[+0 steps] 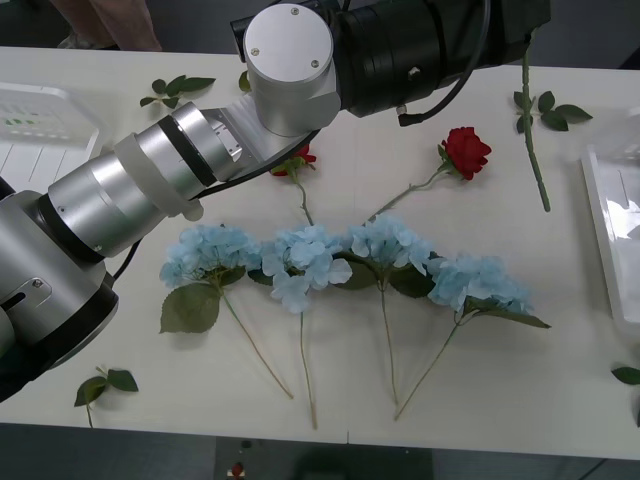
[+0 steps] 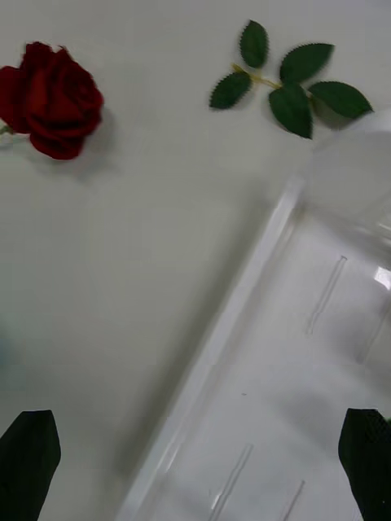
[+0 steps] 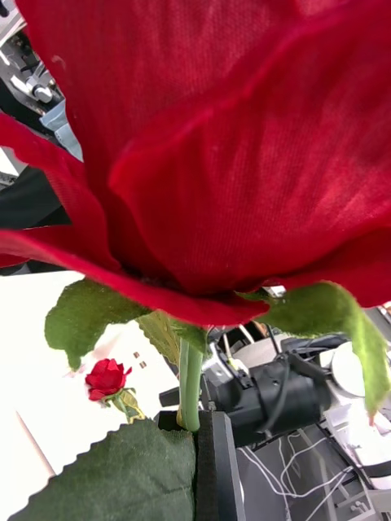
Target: Put the red flowers into the right box and the blue flowers into the left box
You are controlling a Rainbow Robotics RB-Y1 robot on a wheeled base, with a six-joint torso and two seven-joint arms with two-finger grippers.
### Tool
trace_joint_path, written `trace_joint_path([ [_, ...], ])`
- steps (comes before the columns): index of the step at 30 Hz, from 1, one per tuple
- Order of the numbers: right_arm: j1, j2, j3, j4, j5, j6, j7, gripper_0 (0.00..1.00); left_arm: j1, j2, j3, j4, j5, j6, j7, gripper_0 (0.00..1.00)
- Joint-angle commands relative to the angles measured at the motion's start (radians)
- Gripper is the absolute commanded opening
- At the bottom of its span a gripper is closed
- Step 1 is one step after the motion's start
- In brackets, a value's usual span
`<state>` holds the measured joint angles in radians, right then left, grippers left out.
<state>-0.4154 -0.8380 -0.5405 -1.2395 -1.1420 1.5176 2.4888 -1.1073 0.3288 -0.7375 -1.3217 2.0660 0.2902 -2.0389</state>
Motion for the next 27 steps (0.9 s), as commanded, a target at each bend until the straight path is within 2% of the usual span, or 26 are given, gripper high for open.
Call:
trace_joint_path([
  [1,-0.052,-0.036,0.001,-0.021,-0.102,0.078,0.058,1.00,-0.048,-0.010,0.009,-0.008,0.000,-0.011,-0.024,0.00],
  [9,-0.112,-0.036,0.024,-0.021,-0.332,0.219,0.042,1.00,-0.048,-0.010,0.009,-0.008,0.000,-0.011,-0.024,0.00],
  [15,-0.154,-0.029,0.080,-0.021,-0.492,0.248,-0.019,1.00,-0.048,-0.010,0.009,-0.008,0.000,-0.011,-0.024,0.00],
  [27,-0.253,0.091,0.096,-0.023,-0.585,0.305,-0.303,1.00,-0.048,-0.010,0.009,-0.008,0.000,-0.011,-0.024,0.00],
])
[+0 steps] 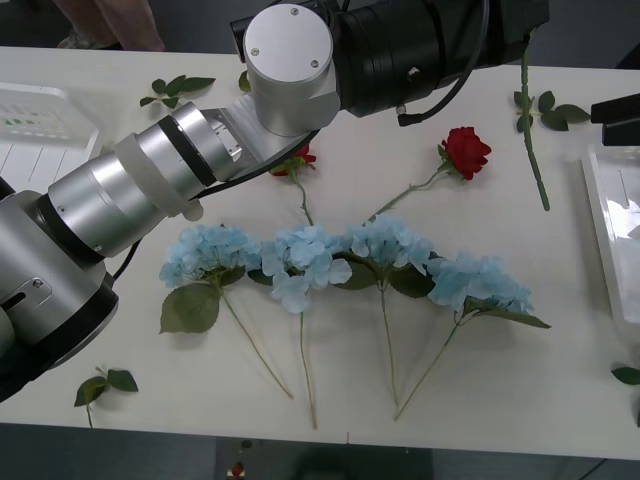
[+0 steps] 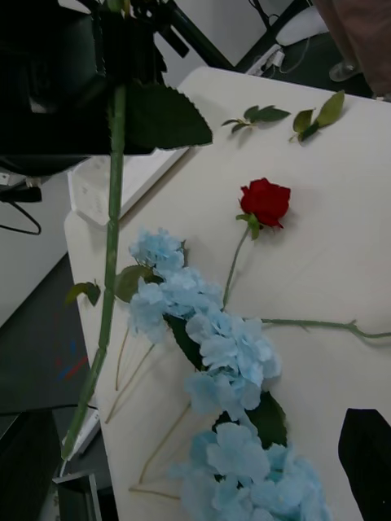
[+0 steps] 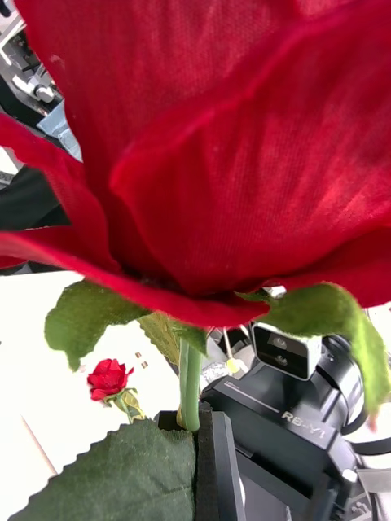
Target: Put the red flowers into the right box and the blue flowers into the left box
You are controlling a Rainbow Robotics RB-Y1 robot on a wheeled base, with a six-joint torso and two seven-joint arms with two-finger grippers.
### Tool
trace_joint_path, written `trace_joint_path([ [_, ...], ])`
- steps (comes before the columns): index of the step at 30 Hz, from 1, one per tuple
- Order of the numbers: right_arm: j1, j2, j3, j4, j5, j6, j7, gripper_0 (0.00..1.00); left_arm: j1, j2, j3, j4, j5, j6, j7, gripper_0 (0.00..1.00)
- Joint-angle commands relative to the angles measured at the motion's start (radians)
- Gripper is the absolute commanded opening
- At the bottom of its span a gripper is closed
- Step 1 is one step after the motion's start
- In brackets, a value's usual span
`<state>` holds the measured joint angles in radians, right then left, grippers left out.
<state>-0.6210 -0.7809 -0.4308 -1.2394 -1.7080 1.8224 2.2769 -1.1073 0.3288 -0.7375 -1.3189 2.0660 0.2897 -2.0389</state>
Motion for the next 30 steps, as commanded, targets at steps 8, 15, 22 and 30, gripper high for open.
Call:
trace_joint_path([
  [8,-0.098,0.101,-0.009,-0.022,-0.019,-0.008,-0.223,1.00,-0.048,-0.010,0.009,-0.011,0.000,-0.011,-0.024,0.00],
  [15,-0.125,0.144,0.004,-0.022,-0.016,-0.011,-0.321,1.00,-0.048,-0.010,0.009,-0.011,0.000,-0.011,-0.024,0.00],
  [22,-0.125,0.164,0.046,-0.022,-0.016,-0.045,-0.333,1.00,-0.048,-0.010,0.009,-0.011,0.000,-0.011,-0.024,0.00],
  [30,-0.126,0.183,0.070,-0.022,-0.016,-0.080,-0.356,0.00,-0.048,-0.010,0.009,-0.011,0.000,-0.011,-0.024,0.00],
])
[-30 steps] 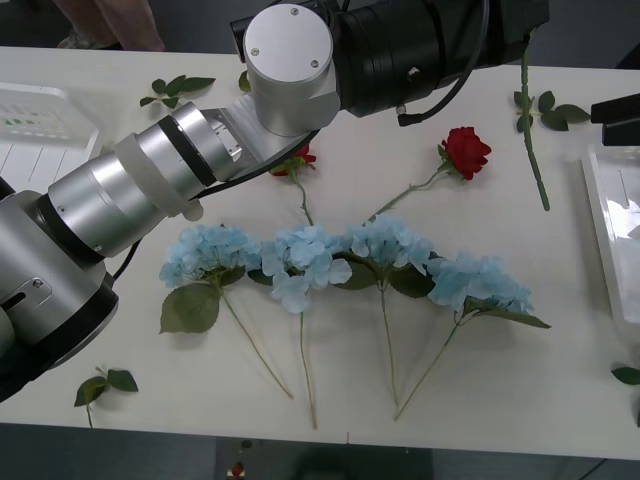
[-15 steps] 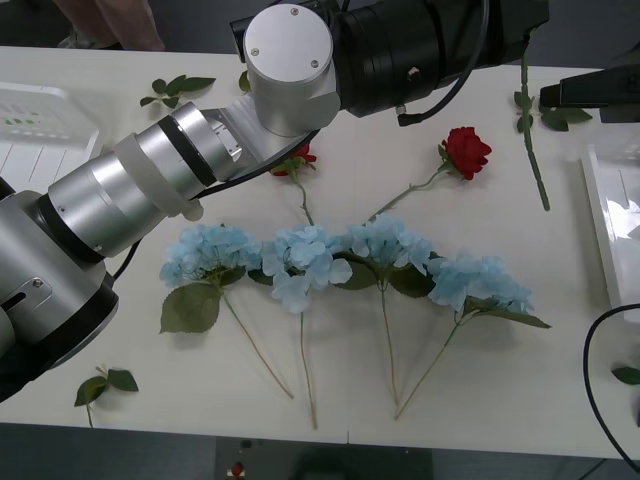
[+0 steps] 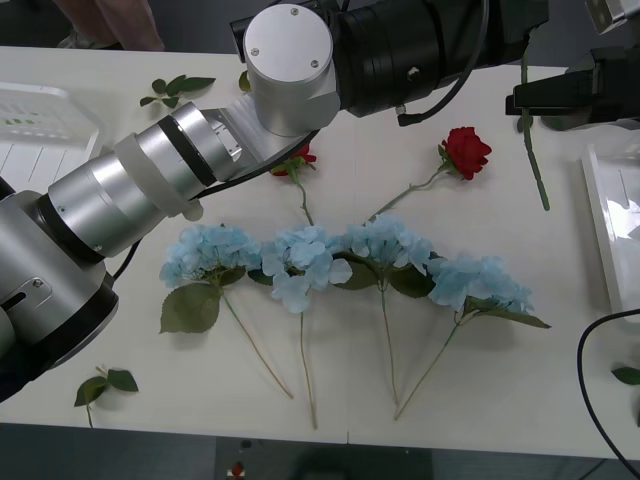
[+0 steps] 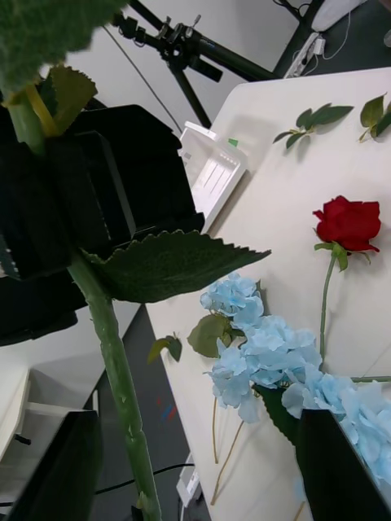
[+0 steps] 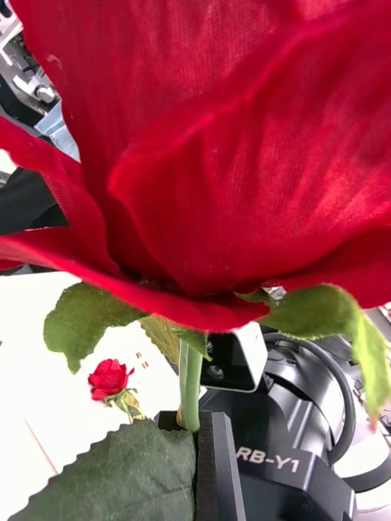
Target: Put the red flowers into the right box and the blue flowers into the left box
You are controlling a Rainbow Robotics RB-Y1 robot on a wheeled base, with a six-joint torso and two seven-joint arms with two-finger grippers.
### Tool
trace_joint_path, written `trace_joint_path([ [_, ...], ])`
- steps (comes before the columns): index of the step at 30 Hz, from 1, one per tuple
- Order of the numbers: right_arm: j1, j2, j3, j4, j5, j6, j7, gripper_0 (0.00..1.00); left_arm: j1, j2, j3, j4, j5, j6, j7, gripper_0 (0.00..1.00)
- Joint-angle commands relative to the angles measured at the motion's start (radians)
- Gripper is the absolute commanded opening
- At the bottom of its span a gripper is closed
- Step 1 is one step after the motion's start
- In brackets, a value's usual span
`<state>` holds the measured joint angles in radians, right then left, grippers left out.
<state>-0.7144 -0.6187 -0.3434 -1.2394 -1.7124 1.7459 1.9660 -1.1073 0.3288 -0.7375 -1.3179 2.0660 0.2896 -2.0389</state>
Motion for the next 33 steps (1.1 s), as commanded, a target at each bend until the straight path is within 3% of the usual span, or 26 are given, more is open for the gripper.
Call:
trace_joint_path([
  [1,-0.033,0.020,-0.017,-0.023,-0.012,-0.003,-0.047,0.00,-0.048,-0.010,0.009,-0.012,0.000,-0.010,-0.024,0.00],
  [19,-0.033,0.019,-0.032,-0.023,-0.013,0.001,-0.081,0.00,-0.048,-0.010,0.009,-0.012,0.000,-0.010,-0.024,0.00],
  [20,-0.033,0.019,-0.034,-0.023,-0.012,0.001,-0.082,0.00,-0.048,-0.010,0.009,-0.012,0.000,-0.010,-0.024,0.10],
  [21,-0.033,0.019,-0.037,-0.023,-0.013,0.001,-0.082,0.00,-0.048,-0.010,0.009,-0.012,0.000,-0.010,-0.024,0.52],
  [23,-0.033,0.020,-0.042,-0.023,-0.013,0.001,-0.084,0.00,-0.048,-0.010,0.009,-0.012,0.000,-0.010,-0.024,0.93],
  [24,-0.033,0.020,-0.045,-0.022,-0.013,0.001,-0.082,0.00,-0.048,-0.010,0.009,-0.012,0.000,-0.010,-0.024,1.00],
  [33,-0.033,0.007,-0.069,-0.022,-0.012,0.003,-0.088,0.00,-0.048,-0.010,0.009,-0.012,0.000,-0.010,-0.024,1.00],
])
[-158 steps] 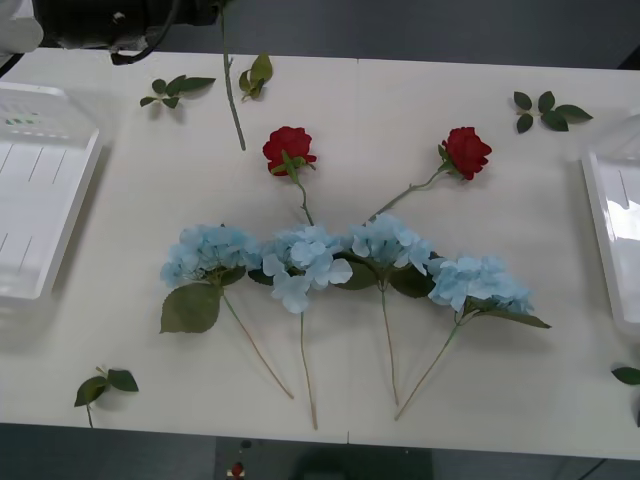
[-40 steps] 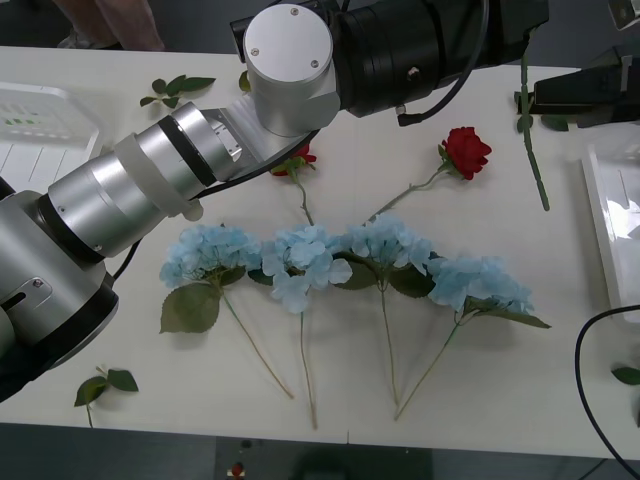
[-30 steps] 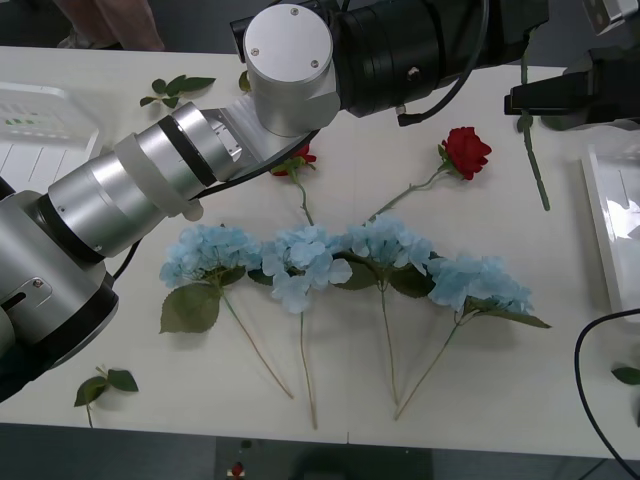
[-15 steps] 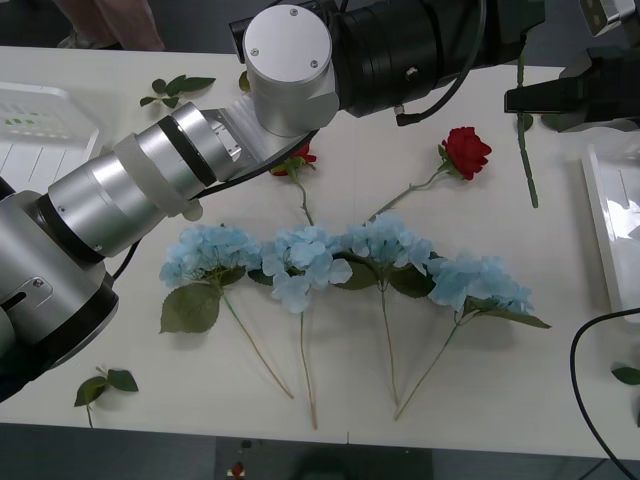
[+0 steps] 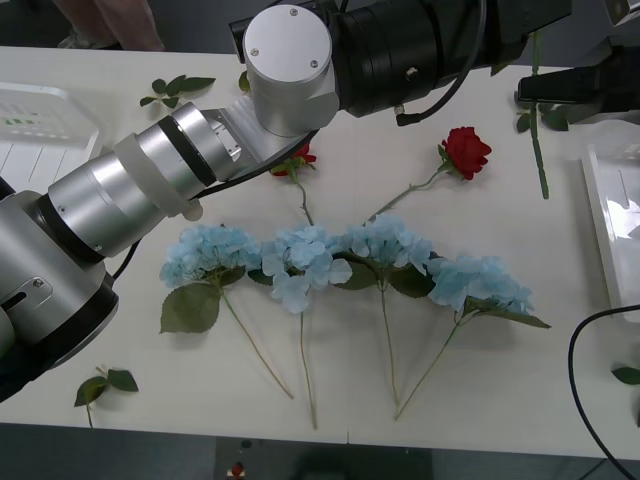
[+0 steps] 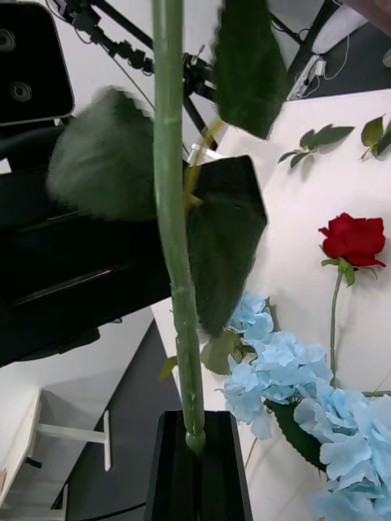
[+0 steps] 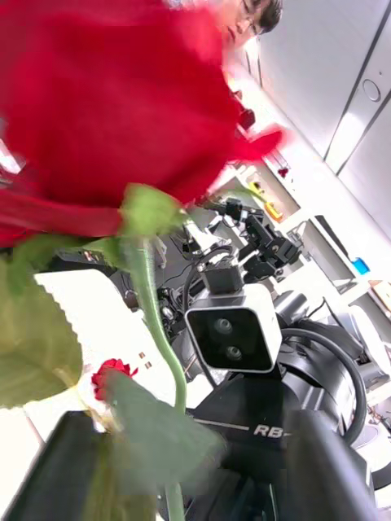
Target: Put the red flowers into the right box and the blue flowers into the left box
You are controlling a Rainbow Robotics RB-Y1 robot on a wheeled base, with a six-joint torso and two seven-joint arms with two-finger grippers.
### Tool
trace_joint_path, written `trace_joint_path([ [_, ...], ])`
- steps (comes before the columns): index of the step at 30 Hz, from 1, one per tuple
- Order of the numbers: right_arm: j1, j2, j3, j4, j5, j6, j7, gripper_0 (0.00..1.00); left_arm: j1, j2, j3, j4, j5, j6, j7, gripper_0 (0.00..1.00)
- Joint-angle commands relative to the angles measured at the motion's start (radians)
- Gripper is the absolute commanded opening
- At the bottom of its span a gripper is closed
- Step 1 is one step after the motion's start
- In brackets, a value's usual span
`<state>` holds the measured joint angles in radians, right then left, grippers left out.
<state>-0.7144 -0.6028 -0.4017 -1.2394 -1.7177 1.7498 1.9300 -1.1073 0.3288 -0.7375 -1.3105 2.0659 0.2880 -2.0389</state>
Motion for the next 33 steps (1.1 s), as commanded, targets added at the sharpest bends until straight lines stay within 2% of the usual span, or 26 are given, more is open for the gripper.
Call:
trace_joint_path([
  [1,-0.033,-0.012,-0.013,-0.022,-0.006,-0.003,-0.054,0.00,-0.048,-0.010,0.009,-0.019,0.000,-0.009,-0.024,1.00],
  [13,-0.020,-0.130,-0.055,-0.022,0.125,0.011,-0.062,0.00,-0.048,-0.010,0.009,-0.019,0.000,-0.009,-0.024,1.00],
  [18,0.004,-0.189,-0.063,-0.022,0.193,-0.012,-0.071,0.00,-0.003,0.010,0.021,-0.019,0.042,-0.009,-0.011,1.00],
  [25,0.059,-0.273,-0.094,-0.022,0.319,-0.038,-0.080,0.00,0.017,0.182,0.023,-0.099,0.232,0.114,0.009,1.00],
  [31,0.119,-0.327,-0.134,-0.022,0.451,-0.038,-0.083,0.00,0.106,0.351,0.050,-0.202,0.249,0.223,0.031,1.00],
  [33,0.125,-0.333,-0.137,-0.022,0.463,-0.038,-0.085,0.00,0.115,0.366,0.060,-0.210,0.249,0.241,0.031,1.00],
])
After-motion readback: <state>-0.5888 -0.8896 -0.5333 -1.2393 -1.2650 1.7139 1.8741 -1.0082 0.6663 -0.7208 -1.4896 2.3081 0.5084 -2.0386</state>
